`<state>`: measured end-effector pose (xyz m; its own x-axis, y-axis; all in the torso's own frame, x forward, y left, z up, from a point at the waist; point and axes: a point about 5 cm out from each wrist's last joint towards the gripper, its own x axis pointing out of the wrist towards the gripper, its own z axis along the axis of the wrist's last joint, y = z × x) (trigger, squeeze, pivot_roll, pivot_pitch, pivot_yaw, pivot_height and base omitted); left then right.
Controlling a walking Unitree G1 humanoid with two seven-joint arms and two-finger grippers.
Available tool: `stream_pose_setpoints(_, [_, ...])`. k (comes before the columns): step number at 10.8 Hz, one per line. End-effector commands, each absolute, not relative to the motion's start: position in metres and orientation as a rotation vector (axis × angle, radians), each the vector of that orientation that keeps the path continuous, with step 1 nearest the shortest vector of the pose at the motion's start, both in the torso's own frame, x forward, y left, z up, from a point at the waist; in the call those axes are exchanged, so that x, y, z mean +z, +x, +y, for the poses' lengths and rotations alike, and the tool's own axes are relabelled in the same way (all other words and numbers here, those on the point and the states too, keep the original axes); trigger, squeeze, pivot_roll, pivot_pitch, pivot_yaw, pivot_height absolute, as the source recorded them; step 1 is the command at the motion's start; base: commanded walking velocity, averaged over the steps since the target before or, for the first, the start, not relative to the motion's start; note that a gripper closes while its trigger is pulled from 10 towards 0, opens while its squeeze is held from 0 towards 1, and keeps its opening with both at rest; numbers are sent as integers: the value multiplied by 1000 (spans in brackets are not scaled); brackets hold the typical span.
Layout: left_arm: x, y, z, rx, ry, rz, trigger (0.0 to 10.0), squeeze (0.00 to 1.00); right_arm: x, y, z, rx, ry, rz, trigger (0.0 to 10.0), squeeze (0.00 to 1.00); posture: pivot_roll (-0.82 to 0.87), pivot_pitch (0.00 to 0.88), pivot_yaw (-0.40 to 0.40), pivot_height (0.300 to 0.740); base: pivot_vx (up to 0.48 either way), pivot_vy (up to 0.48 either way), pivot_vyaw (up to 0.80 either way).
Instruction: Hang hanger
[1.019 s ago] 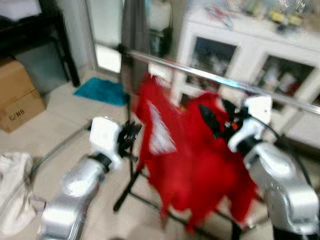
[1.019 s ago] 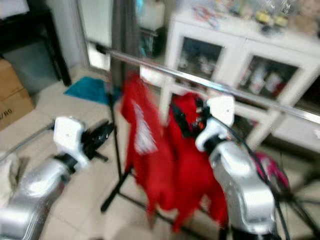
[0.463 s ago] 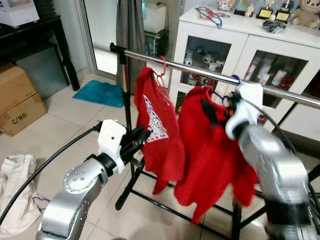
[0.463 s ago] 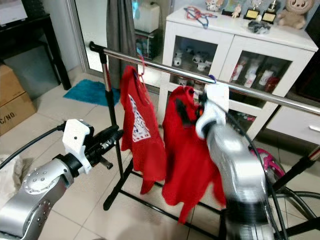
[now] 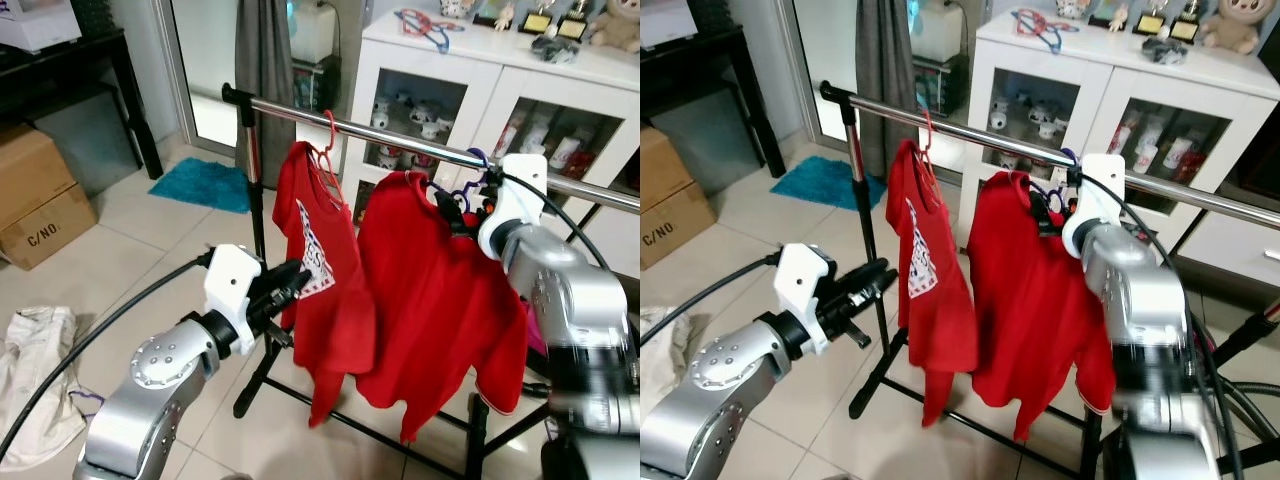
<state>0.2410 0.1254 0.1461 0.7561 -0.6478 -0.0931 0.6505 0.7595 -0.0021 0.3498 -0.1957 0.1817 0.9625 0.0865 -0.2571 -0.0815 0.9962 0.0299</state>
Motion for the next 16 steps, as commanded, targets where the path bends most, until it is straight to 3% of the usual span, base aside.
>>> stream_pose_setpoints(1, [149,240,122,-734,34,84,10000,0,187,355,-196,118,12,236,10000,0,125,21,-36,740,0,0,0])
stream_pose_setpoints(2, [149,240,121,-745,36,86,10000,0,187,362,-200,117,12,236,10000,0,129,19,-37,740,0,0,0])
stream_pose_setpoints(3, [149,240,121,-752,38,87,10000,0,190,369,-205,115,6,245,4745,0,132,17,-38,740,0,0,0])
stream_pose_setpoints(4, [149,240,121,-760,40,88,10000,0,191,373,-210,120,-6,267,902,0,132,17,-38,740,0,0,0])
stream_pose_setpoints(5, [149,239,122,-764,41,90,10000,0,192,377,-216,132,29,301,0,0,132,17,-38,740,0,0,0])
stream_pose_setpoints(8, [148,238,119,-782,38,98,10000,0,186,382,-230,130,98,357,0,0,126,17,-45,740,0,0,0])
stream_pose_setpoints(16, [147,237,118,-800,44,105,10000,0,177,382,-227,191,90,409,0,0,128,17,-42,740,0,0,0])
